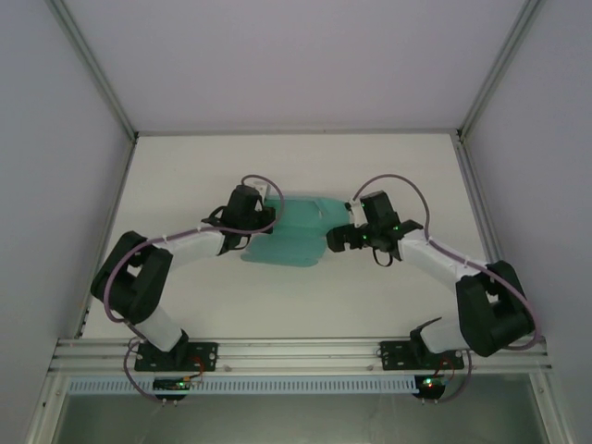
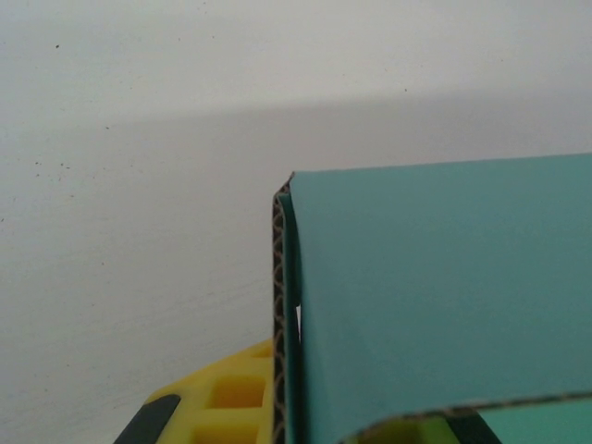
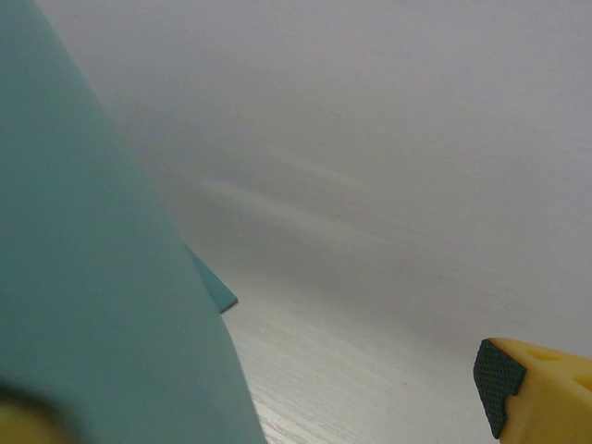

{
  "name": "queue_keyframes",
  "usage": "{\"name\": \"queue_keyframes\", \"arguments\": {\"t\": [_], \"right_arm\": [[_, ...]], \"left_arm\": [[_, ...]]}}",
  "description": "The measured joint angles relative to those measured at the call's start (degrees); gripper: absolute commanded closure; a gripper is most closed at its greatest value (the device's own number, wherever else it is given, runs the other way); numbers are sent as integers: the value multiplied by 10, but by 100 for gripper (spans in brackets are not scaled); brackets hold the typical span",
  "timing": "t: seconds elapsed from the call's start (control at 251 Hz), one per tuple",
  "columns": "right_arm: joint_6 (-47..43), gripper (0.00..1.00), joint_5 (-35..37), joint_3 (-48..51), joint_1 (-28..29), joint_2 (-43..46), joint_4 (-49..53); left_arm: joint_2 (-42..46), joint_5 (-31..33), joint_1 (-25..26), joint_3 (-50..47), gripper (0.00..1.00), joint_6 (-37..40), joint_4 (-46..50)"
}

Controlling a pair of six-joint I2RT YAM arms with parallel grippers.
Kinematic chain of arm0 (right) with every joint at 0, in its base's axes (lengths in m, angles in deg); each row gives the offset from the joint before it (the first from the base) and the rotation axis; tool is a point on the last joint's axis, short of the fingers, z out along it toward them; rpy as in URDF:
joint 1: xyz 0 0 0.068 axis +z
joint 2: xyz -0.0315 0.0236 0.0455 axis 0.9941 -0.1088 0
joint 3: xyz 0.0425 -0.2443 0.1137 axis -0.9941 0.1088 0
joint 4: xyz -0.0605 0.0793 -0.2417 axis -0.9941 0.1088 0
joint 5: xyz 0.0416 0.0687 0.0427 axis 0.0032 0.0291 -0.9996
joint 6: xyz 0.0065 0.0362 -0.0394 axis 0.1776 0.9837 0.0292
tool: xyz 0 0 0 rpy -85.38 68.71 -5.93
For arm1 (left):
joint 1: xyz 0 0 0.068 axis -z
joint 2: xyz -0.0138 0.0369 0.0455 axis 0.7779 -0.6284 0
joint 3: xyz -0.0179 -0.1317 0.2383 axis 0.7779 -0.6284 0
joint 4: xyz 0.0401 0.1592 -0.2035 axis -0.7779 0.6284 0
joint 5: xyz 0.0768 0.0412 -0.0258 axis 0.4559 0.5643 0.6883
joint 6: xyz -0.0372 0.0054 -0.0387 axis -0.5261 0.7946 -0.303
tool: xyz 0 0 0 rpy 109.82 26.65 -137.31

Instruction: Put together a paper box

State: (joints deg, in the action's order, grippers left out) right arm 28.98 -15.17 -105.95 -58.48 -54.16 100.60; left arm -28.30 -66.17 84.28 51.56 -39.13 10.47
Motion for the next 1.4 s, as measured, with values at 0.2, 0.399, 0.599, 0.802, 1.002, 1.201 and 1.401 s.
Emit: {"name": "queue_keyframes", "arguments": {"t": [0.2,0.399,0.599,0.802,1.002,1.201,1.401], "right_arm": [[-35,0,-6,-2,5,3,2],[-28,13,-36,22,-29,77,4],[-36,19,-162,62,-61,128,-4],[-43,43,-223,62,-57,128,-22],[-52,76,-270,52,-60,94,-33],[-60,96,-371,39,-60,81,-41],[-62,98,-457,36,-63,81,-52]], "left_arm": [[-3,-1,0,0,100,10,-1],[-3,-53,-9,-4,100,-16,-28],[-3,-115,-17,-17,100,-5,-30],[-3,-155,-24,-17,100,2,-25],[-3,-202,-25,-22,100,13,-35],[-3,-230,-33,-30,100,21,-60],[-3,-277,-40,-30,100,29,-97]]}}
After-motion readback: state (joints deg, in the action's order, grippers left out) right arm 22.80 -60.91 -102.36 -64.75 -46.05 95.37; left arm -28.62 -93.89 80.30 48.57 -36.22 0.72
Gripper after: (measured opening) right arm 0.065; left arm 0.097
